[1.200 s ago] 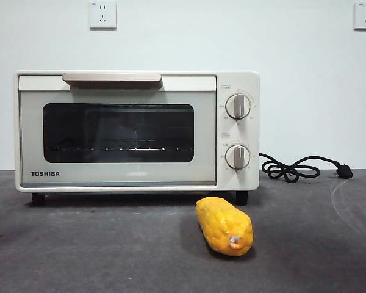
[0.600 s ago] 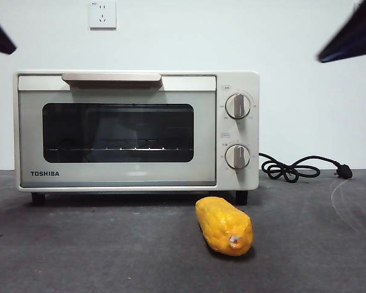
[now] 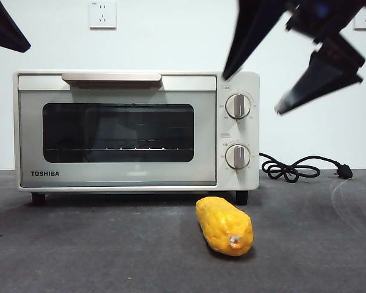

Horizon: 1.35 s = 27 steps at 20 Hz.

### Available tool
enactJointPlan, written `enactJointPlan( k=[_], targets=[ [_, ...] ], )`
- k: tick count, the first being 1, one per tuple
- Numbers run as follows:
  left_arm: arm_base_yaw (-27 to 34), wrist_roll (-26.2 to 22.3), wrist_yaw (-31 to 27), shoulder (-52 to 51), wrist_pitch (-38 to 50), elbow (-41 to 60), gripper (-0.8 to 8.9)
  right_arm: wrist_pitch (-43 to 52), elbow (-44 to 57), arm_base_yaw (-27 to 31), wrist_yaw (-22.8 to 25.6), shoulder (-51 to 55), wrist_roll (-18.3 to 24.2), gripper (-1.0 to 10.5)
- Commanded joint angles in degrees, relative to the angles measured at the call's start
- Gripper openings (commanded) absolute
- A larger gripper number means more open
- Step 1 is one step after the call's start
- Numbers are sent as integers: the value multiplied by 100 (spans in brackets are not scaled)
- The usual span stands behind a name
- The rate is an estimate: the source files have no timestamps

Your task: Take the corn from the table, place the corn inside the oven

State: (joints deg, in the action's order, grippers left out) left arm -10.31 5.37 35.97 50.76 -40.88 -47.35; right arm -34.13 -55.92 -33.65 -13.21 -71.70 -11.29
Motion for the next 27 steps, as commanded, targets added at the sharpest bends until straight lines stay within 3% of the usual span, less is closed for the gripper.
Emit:
enactJointPlan(
  k=[1, 8, 14, 21, 27],
  targets=[
    [-15, -98, 2, 2, 15, -13, -5, 127, -15, -157, 48, -411, -107, 599],
    [-15, -98, 2, 2, 13, -13, -5, 590, -15, -669, 144, -1705, -385, 594],
    [-15, -98, 0, 2, 0, -13, -5, 765, -15, -990, 1029, -2288, -688, 574],
    [-15, -116, -2, 2, -7, -13, -5, 789, -15, -988, 1069, -2343, -643, -17],
    [-15, -111, 2, 2, 105, -13, -5, 708, -107, -988, 973, -2286, -640, -16]
  ],
)
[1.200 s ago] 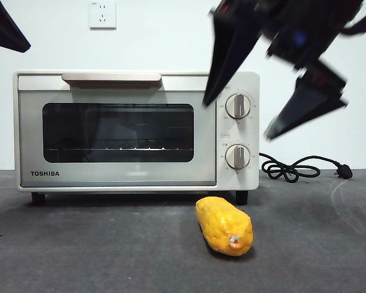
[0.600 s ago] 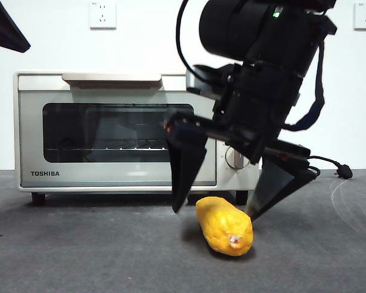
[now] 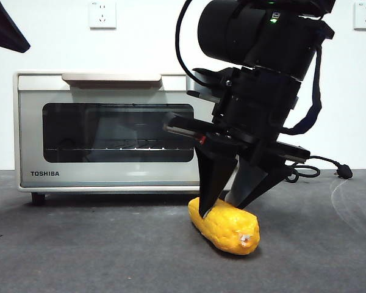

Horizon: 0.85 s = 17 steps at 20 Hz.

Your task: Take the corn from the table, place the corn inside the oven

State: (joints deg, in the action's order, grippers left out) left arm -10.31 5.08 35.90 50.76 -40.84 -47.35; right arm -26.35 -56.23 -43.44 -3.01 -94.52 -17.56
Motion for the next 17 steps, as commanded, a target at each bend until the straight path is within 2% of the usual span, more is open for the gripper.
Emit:
enactJointPlan(
  k=[1, 5, 8, 12, 17],
  targets=[
    [-15, -61, 11, 2, 219, -13, -5, -188, -162, -11, -149, 35, 9, -16],
    [-20, 444, 11, 17, 1255, -13, -6, -848, -645, -20, -778, 525, 267, -16],
    [-31, 671, 11, 190, 1967, -87, -6, -1237, -927, -87, -796, 1115, 398, -16],
    [-138, 560, 4, 942, 1891, -693, -6, -1659, -1185, -87, -791, 1912, 413, -16],
    [-345, 92, -229, 1921, 1266, -1694, -6, -1991, -1211, -85, -782, 2562, 413, -16]
  ],
)
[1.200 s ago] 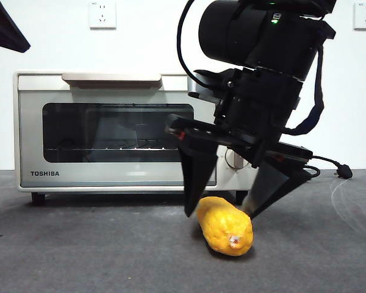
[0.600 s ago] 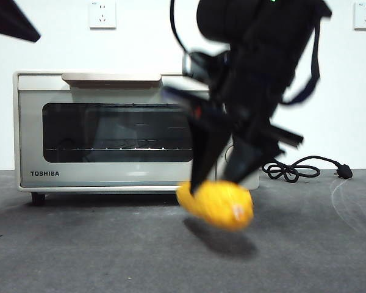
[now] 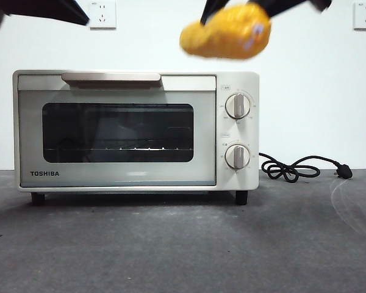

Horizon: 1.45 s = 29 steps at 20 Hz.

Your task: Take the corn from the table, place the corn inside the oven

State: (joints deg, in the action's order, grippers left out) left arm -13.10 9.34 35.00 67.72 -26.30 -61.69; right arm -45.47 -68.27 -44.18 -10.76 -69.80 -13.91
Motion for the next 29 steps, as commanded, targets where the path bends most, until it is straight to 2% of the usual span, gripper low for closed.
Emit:
enactJointPlan(
  k=[1, 6, 9, 23, 29],
  targets=[
    [-101, -444, -321, 352, -372, -435, -6, -140, -7, -11, -7, 155, 48, -16],
    [-297, -868, -1257, 800, -984, -1106, -6, -361, -7, -11, 155, 378, 46, -16],
    [-404, -968, -1572, 942, -994, -1235, -6, -426, -7, -11, 227, 411, 46, -16],
    [-688, -990, -2011, 1399, -1023, -1235, -6, -437, -7, -11, 225, 409, 76, -16],
    [-719, -1010, -2004, 1552, -1217, -1235, -6, -483, -7, -11, 225, 409, 111, -15]
  ],
)
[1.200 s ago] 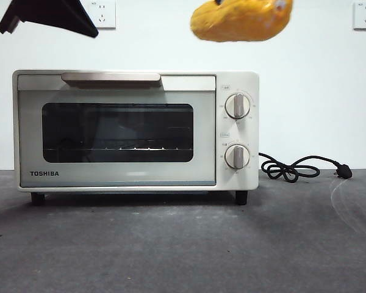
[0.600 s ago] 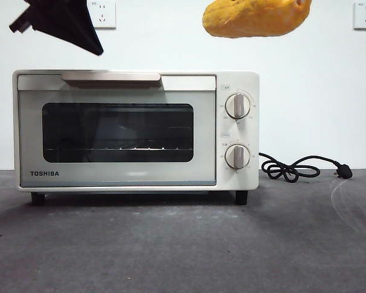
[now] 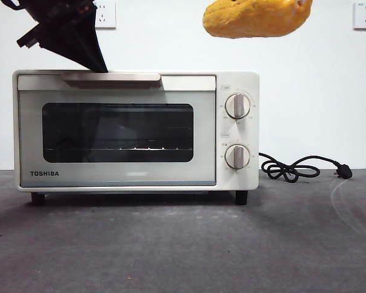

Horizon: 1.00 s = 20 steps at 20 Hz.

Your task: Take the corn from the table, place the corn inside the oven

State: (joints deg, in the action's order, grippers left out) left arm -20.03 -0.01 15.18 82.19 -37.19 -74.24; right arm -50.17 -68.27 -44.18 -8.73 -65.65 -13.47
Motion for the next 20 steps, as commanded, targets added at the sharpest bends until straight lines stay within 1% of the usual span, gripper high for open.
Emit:
enactJointPlan(
  k=[1, 4, 9, 10, 13, 16, 20],
  targets=[
    [-31, -74, -22, 120, -212, 20, -6, -42, -7, -11, 22, -7, 70, -15],
    [-70, -92, -20, 129, -522, 20, -6, -85, -7, -11, 22, -7, 151, -16],
    [-264, -280, 0, 129, -1198, 20, -6, -79, -7, -11, 22, -7, 173, -15],
    [-334, -385, 28, 127, -1366, 20, -6, -76, -7, -11, 22, -7, 173, -15],
    [-608, -588, 20, 79, -1775, 20, -6, -74, -7, -11, 22, -7, 175, -15],
    [-962, -586, 17, -68, -2057, 20, -6, -74, -7, -11, 22, -7, 175, -16],
    [-1473, -490, -20, -490, -2103, 20, -6, -76, -7, -11, 22, -7, 175, -15]
  ],
)
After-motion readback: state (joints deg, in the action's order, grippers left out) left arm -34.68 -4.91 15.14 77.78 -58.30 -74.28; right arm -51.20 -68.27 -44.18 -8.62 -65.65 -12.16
